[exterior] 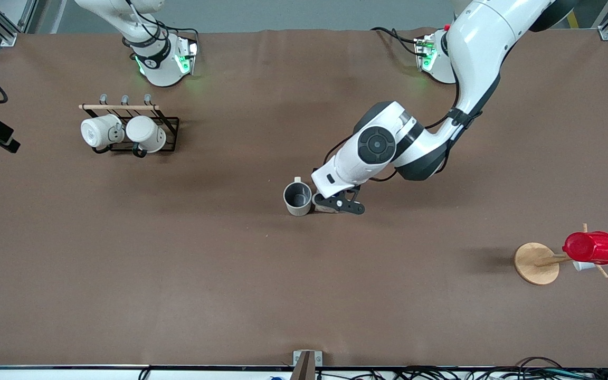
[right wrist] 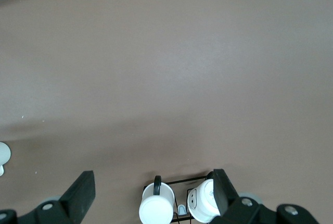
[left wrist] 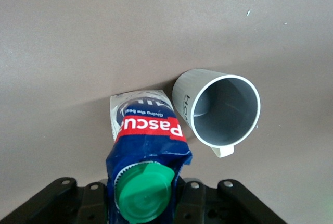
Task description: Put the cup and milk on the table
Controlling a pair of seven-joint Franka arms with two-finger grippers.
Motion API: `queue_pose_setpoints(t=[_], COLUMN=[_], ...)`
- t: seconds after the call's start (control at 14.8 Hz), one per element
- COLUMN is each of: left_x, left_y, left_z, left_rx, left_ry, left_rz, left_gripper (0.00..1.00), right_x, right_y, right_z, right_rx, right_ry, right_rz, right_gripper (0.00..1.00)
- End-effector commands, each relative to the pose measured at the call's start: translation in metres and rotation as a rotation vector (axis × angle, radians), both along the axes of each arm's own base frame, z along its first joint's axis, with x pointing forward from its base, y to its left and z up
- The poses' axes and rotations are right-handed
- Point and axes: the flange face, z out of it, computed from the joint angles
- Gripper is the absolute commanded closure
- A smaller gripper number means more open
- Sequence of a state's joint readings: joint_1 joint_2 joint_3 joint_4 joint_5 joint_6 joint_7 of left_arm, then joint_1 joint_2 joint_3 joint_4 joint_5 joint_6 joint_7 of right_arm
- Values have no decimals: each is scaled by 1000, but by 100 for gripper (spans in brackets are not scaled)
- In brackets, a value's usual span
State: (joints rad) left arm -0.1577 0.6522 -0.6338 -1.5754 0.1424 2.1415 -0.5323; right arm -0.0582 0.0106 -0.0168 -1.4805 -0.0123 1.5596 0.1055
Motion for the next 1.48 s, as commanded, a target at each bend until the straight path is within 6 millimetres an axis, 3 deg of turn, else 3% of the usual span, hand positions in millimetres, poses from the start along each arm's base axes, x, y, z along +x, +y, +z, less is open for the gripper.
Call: queue_pose_setpoints(t=[0.0, 0.2, 0.27, 0.34, 0.61, 0.74, 1.01, 1.15, 1.28, 1.42], left_x=[3, 7, 8, 11, 10, 21, 40, 49, 57, 58], left_y=[-4, 1, 2, 5, 19, 46, 120, 165, 217, 251], left_z=[3, 10, 12, 18, 80, 97, 145, 164, 176, 200], left_rx=[7, 6, 6, 2, 21, 77, 157, 137, 95, 97], left_ry=[-16, -29, -32, -39, -108, -134, -169, -148, -105, -147], left_rz=[17, 27, 32, 43, 52, 60, 52, 26, 125, 114], left_gripper=[69, 11, 0, 0, 0, 0, 0, 0, 0, 0], right_x=[-1, -1, -1, -1, -1, -1, -1, -1, -1, -1], right_y=[3, 5, 5, 6, 7, 7, 6, 6, 5, 5], right_z=[2, 2, 2, 2, 3, 2, 0, 0, 0, -1], right_rx=[13, 12, 12, 9, 3, 5, 6, 6, 6, 6], right_ry=[0, 0, 0, 1, 0, 3, 7, 7, 7, 10], right_rz=[19, 33, 37, 57, 75, 71, 71, 71, 69, 71], right_gripper=[0, 0, 0, 0, 0, 0, 0, 0, 0, 0])
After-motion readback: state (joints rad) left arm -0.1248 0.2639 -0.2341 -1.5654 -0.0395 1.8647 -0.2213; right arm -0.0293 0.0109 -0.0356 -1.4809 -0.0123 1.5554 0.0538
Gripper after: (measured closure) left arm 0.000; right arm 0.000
